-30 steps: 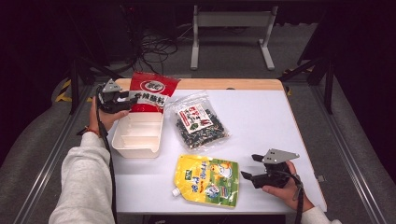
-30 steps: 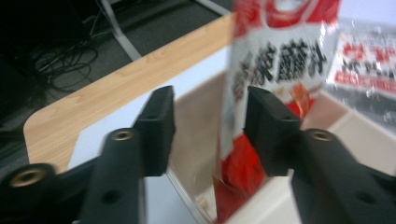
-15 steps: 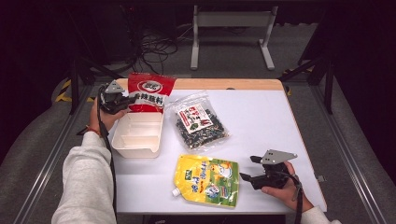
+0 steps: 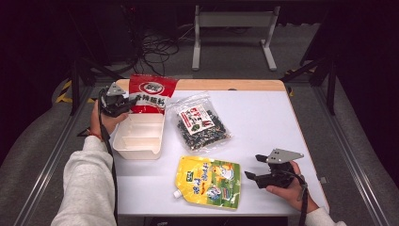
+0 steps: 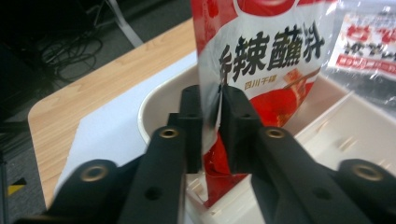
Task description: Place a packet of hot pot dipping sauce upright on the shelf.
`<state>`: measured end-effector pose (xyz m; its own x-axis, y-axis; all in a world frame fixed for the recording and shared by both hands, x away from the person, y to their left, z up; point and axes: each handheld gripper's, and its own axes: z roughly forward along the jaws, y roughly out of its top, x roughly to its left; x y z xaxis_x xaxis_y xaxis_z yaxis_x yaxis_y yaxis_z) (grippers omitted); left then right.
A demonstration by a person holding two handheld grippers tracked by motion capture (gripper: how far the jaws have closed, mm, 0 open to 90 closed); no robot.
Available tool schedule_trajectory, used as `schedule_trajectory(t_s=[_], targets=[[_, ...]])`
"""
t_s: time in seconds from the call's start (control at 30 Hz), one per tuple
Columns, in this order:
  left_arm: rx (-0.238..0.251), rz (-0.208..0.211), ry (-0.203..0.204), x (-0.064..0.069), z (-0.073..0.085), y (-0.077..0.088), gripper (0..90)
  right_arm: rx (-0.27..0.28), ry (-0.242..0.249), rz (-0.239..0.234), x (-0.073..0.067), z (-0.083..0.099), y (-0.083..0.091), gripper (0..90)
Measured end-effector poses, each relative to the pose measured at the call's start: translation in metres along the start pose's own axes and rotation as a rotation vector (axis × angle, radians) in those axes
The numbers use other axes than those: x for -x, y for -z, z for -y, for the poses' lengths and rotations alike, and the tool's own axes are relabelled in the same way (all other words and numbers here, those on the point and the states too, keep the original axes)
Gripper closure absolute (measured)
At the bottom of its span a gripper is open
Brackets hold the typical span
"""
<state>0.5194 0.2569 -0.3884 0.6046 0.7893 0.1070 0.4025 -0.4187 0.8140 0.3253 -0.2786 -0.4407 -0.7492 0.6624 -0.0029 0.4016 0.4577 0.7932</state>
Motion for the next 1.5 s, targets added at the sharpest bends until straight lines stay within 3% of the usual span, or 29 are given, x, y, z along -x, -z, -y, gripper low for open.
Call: schedule_trajectory(t_s=[0.1, 0.37, 0.4, 0.47, 0.53, 0.63, 0.77, 0.8, 0.83, 0.9, 1.03, 1.2, 1.4, 1.5], targets=[[0.066, -0.016, 0.035, 0.004, -0.001, 0.013, 69.7, 0.001, -0.002, -0.001, 0.002, 0.001, 0.001, 23.6], [0.158, -0.037, 0.030, 0.019, -0.001, 0.044, 57.1, 0.013, -0.003, 0.010, 0.006, 0.001, 0.004, 25.4], [0.182, -0.061, 0.026, 0.026, -0.001, 0.054, 52.7, 0.021, -0.009, 0.009, 0.008, 0.000, 0.005, 25.6], [0.193, -0.058, 0.020, 0.029, -0.001, 0.060, 52.7, 0.027, -0.012, 0.010, 0.009, 0.000, 0.006, 25.7], [0.236, -0.037, 0.020, 0.036, 0.000, 0.071, 50.5, 0.034, -0.018, 0.010, 0.011, -0.001, 0.006, 25.8], [0.262, -0.046, 0.024, 0.049, 0.002, 0.085, 43.6, 0.035, -0.018, 0.011, 0.013, -0.002, 0.005, 25.9], [0.269, 0.014, 0.030, 0.075, 0.015, 0.101, 32.2, 0.043, -0.021, 0.013, 0.017, -0.005, 0.004, 26.8], [0.265, 0.011, 0.020, 0.084, 0.019, 0.106, 31.1, 0.044, -0.022, 0.020, 0.017, -0.006, 0.005, 27.6], [0.265, 0.011, 0.020, 0.084, 0.019, 0.106, 28.7, 0.044, -0.022, 0.020, 0.017, -0.006, 0.005, 27.6], [0.287, 0.044, 0.015, 0.101, 0.033, 0.117, 28.0, 0.044, -0.029, 0.033, 0.019, -0.008, 0.004, 28.2], [0.272, 0.052, -0.013, 0.123, 0.054, 0.134, 25.5, 0.052, -0.034, 0.048, 0.023, -0.012, 0.002, 28.3], [0.260, 0.071, -0.007, 0.141, 0.073, 0.149, 24.4, 0.063, -0.033, 0.046, 0.027, -0.020, -0.004, 28.5], [0.210, 0.112, -0.009, 0.160, 0.091, 0.147, 23.6, 0.067, -0.033, 0.038, 0.031, -0.030, -0.013, 29.2], [0.169, 0.108, -0.035, 0.167, 0.097, 0.141, 23.3, 0.065, -0.033, 0.037, 0.032, -0.033, -0.017, 29.2]])
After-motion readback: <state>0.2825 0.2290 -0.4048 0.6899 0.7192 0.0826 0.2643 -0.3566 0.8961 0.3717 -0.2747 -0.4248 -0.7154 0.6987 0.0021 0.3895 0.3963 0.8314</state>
